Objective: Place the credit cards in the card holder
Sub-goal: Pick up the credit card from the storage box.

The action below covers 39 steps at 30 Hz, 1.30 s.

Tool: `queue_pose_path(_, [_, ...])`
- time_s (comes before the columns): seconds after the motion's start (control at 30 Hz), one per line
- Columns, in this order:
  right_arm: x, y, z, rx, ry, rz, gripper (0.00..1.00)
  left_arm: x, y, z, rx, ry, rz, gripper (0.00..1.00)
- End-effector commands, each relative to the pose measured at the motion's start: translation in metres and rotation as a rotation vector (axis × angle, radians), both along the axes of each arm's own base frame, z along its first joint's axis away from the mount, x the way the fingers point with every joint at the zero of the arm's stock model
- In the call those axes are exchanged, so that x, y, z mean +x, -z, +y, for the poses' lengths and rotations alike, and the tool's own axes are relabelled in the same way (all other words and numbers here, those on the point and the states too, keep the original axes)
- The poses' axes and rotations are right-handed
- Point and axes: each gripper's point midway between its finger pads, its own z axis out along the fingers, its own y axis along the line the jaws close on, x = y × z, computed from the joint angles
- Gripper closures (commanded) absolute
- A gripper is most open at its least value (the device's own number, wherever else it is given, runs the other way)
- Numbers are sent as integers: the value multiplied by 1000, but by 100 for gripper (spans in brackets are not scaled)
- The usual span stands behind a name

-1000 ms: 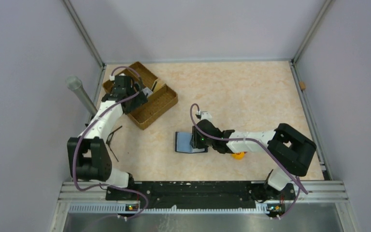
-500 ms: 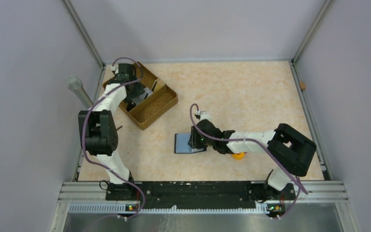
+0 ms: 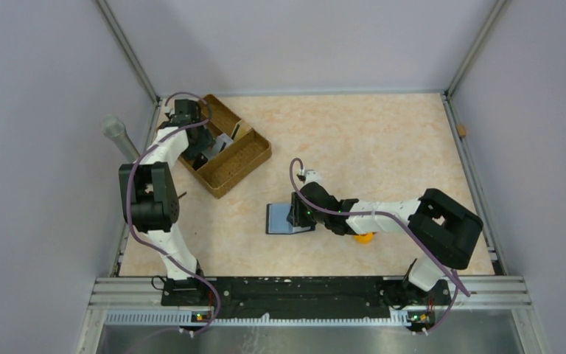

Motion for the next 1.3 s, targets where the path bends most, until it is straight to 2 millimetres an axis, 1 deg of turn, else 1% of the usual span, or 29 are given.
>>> queue_pose_path(0.0, [2, -17, 8, 40, -15, -40, 67, 6, -1, -3, -24, 13, -23, 32])
queue_pose_path(0.13, [2, -17, 8, 40, -13, -39, 67, 4, 7, -7, -42, 23, 1, 37])
queue_pose_path(0.17, [2, -16, 8, 39, -12, -37, 67, 3, 8, -7, -45, 22, 4, 39])
queue_pose_path(0.27, [2, -17, 8, 40, -14, -38, 67, 1, 12, -10, -53, 34, 13, 43])
queue_pose_path(0.3, [2, -16, 8, 38, -13, -36, 67, 0, 12, -12, -58, 39, 15, 46])
queue_pose_path(0.37, [2, -16, 8, 39, -14, -37, 67, 0, 13, -13, -65, 43, 15, 49])
queue_pose_path(0.4, [2, -16, 8, 39, -13, -37, 67, 0, 13, -13, -67, 45, 12, 51])
queue_pose_path(0.6, [2, -16, 8, 38, -14, -36, 67, 0, 7, -16, -69, 57, -6, 57])
queue_pose_path(0.77, [2, -17, 8, 39, -14, -36, 67, 1, 0, -18, -77, 74, -33, 59])
queue_pose_path(0.87, [1, -16, 7, 36, -16, -33, 67, 3, -4, -19, -77, 87, -49, 63])
queue_pose_path(1.07, [2, -16, 7, 38, -13, -34, 67, 5, -6, -22, -83, 111, -60, 67])
queue_pose_path(1.2, [1, -16, 7, 36, -15, -34, 67, 5, -5, -23, -86, 121, -60, 74])
queue_pose_path(1.27, [1, -17, 7, 36, -14, -34, 67, 5, -6, -23, -81, 124, -61, 74])
